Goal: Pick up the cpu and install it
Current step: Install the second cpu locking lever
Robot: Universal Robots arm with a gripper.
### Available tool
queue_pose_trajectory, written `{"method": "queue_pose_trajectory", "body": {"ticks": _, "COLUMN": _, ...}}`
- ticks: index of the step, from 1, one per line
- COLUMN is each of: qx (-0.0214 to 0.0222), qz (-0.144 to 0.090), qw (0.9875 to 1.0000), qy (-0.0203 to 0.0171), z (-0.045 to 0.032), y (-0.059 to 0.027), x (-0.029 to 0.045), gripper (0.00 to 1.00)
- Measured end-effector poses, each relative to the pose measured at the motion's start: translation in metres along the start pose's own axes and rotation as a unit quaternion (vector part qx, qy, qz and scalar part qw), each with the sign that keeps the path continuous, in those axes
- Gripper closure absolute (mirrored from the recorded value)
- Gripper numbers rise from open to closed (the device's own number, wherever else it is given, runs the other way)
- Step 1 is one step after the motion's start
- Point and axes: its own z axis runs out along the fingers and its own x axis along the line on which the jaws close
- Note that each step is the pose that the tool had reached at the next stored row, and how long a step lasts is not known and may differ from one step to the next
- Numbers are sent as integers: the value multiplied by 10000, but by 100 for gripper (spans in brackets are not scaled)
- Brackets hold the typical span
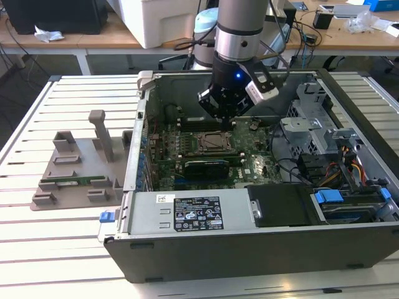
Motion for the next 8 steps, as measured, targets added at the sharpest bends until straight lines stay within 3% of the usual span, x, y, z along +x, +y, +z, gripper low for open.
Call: {"method": "queue_pose_trajectory", "body": {"ticks": 8, "qx": 1, "qz": 0, "qw": 10000, "qy": 0, "z": 20, "y": -29, "x": 2, "gripper": 89}}
